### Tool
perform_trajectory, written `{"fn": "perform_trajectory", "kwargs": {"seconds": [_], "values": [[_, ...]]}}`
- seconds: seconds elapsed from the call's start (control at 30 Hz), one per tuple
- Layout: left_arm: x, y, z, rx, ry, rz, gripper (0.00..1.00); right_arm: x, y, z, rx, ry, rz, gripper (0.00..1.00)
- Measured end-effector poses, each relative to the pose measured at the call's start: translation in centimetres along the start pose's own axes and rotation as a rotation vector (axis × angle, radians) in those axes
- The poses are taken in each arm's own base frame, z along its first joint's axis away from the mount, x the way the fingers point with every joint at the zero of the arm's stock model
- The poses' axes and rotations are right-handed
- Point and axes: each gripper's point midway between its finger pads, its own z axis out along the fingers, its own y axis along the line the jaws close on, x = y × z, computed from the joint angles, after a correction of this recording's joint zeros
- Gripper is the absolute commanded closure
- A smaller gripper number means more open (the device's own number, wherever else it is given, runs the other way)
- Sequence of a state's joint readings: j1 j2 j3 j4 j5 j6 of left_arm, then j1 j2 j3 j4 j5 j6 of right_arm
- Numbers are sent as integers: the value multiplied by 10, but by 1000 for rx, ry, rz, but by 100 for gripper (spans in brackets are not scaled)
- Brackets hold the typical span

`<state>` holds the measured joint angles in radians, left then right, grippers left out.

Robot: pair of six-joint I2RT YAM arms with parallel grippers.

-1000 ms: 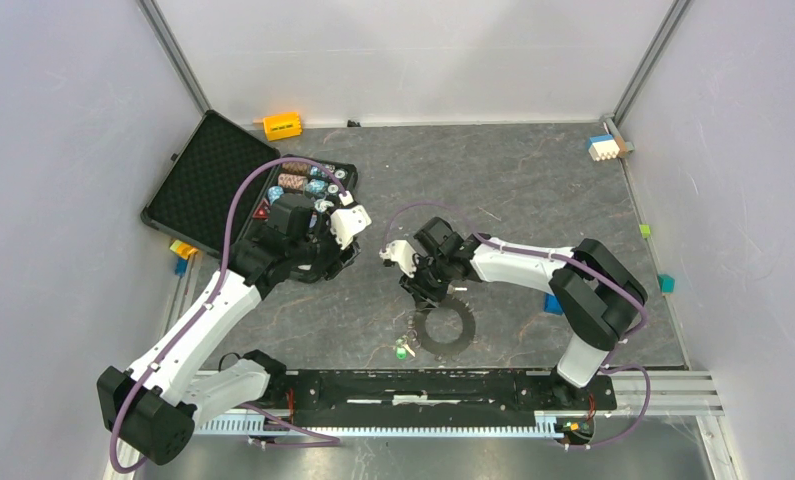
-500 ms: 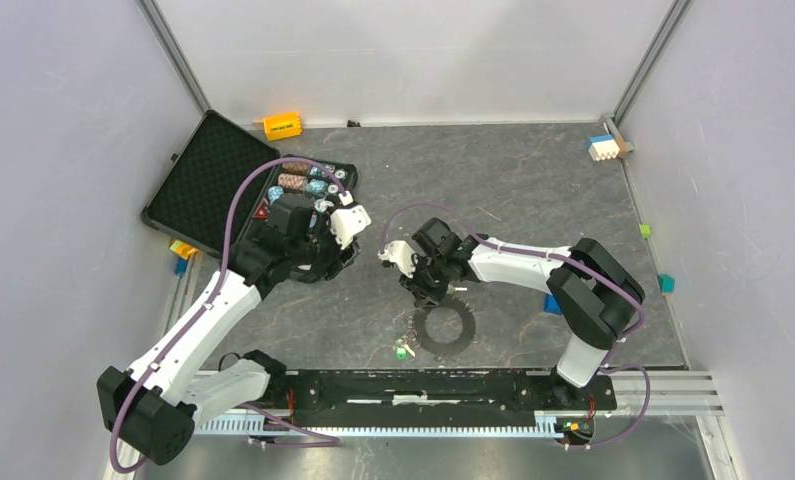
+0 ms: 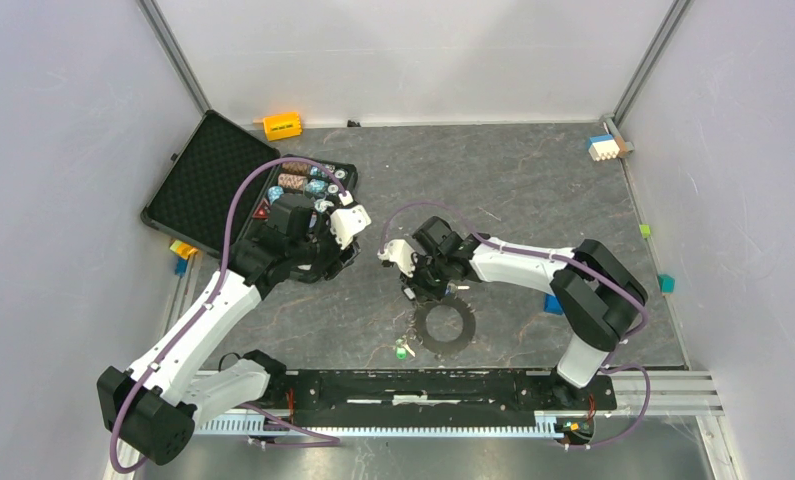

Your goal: Put the keys on the keyring

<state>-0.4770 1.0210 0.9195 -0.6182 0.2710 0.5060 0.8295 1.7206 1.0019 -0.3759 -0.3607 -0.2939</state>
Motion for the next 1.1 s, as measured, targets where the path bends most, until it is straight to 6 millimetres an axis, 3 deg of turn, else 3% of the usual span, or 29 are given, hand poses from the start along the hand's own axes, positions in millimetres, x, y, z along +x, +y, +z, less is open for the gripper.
{"fn": "perform_trajectory", "kwargs": {"seconds": [0.23,0.5,0.67,0.87,1.1], "values": [[1,0,2,4,6,-2,37,-18,-1,-18,23,-65,-67,100],[-4,-1,13,36,-6,-4,37,-52,0,-60,27,-226,-147,100],[-23,-11,17,110,-93,10,37,-64,-2,-89,-11,-330,-211,100],[-63,-38,14,284,-306,79,38,-71,5,-123,-49,-458,-336,100],[-92,-69,9,469,-443,144,38,-78,18,-139,-90,-535,-437,100]]}}
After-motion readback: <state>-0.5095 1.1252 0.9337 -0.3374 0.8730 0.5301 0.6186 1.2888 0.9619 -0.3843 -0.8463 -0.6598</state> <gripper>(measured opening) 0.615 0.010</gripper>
